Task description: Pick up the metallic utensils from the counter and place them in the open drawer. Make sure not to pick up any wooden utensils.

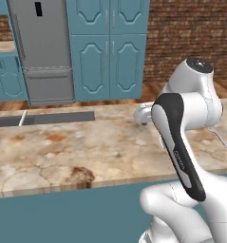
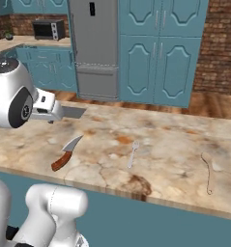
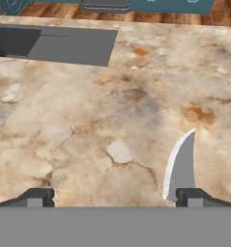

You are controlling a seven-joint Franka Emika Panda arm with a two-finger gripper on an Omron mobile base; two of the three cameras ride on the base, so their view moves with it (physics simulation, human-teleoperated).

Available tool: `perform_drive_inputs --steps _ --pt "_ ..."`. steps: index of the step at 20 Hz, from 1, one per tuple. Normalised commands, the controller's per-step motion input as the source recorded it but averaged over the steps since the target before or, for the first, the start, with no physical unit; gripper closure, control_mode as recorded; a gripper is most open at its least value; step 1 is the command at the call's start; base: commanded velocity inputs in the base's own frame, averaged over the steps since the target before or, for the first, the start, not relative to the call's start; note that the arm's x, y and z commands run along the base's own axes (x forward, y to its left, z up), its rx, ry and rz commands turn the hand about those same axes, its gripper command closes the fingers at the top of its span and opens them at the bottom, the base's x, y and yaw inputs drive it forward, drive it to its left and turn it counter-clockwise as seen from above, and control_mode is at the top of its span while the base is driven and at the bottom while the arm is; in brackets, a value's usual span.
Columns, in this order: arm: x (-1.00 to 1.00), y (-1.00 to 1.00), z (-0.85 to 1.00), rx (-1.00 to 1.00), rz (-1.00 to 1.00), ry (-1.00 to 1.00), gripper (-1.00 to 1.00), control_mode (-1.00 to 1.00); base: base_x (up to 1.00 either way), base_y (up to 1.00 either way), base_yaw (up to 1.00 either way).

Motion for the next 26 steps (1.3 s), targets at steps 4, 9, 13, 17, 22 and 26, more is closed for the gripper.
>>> perform_drive_inputs --steps 4,9,13,17,22,26 --pt "0.0 0.0 0.0 0.0 0.0 0.0 -1.0 1.0 -0.33 -0.27 -0.02" --pt "0.0 0.0 0.0 0.0 0.0 0.0 -1.0 1.0 -0.25 -0.29 -0.03" --pt "0.0 0.0 0.0 0.0 0.0 0.0 -1.0 1.0 -0.06 -0.16 -0.22" --pt "0.0 0.0 0.0 0.0 0.0 0.0 -1.0 1.0 -0.03 0.0 -0.39" --pt "0.0 0.0 0.0 0.0 -0.09 0.01 -1.0 -1.0 0.0 0.0 -0.2" --pt "-0.25 -0.07 -0.01 0.0 -0.11 0.12 -1.0 -1.0 0.0 0.0 0.0"
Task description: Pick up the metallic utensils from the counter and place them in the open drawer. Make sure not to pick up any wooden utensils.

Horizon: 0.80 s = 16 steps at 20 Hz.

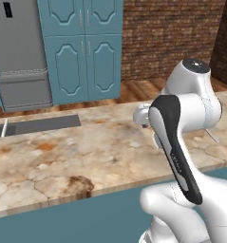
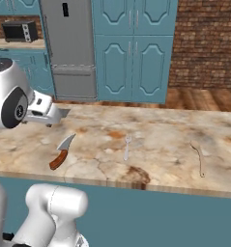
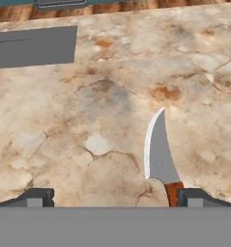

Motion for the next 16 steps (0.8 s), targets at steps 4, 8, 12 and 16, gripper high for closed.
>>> perform_drive_inputs --steps 4,8,12,16 --pt "-0.42 -0.25 -0.01 0.0 -0.06 0.19 -1.0 -1.0 0.0 0.0 0.0" --pt "-0.45 -0.33 0.0 0.0 -0.02 0.17 -1.0 -1.0 0.0 0.0 0.0" --pt "-0.29 -0.17 -0.05 0.0 -0.01 0.09 -1.0 -1.0 0.0 0.0 0.0" --pt "-0.14 -0.13 -0.22 0.0 -0.01 0.02 -1.0 -1.0 0.0 0.0 0.0"
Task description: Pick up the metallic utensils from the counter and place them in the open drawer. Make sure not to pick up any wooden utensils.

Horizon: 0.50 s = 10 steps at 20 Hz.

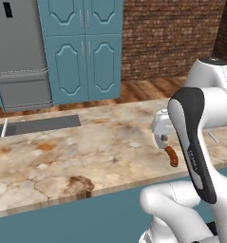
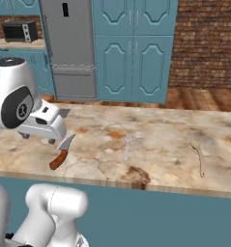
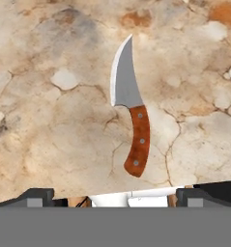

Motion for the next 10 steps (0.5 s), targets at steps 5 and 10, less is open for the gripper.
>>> perform_drive_inputs --steps 5,10 --pt "0.0 -0.03 -0.19 0.0 0.0 0.0 -1.0 -1.0 0.0 0.0 0.0" --pt "0.0 -0.04 -0.29 0.0 0.0 0.02 -1.0 -1.0 0.0 0.0 0.0"
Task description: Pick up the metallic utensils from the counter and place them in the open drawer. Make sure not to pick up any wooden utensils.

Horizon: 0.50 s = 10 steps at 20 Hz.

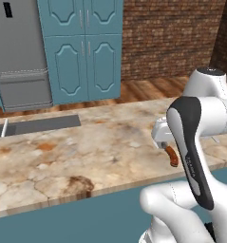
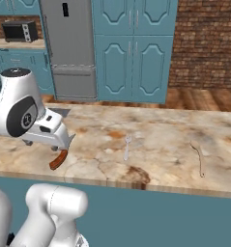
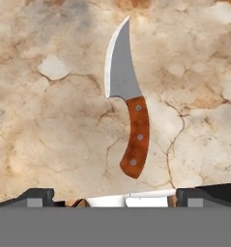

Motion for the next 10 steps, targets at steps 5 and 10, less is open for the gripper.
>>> perform_drive_inputs --steps 5,10 --pt "0.0 -0.05 -0.2 0.0 0.0 0.0 -1.0 -1.0 0.0 0.0 0.0" --pt "0.07 -0.09 -0.16 0.0 0.0 0.04 -1.0 -1.0 0.0 0.0 0.0"
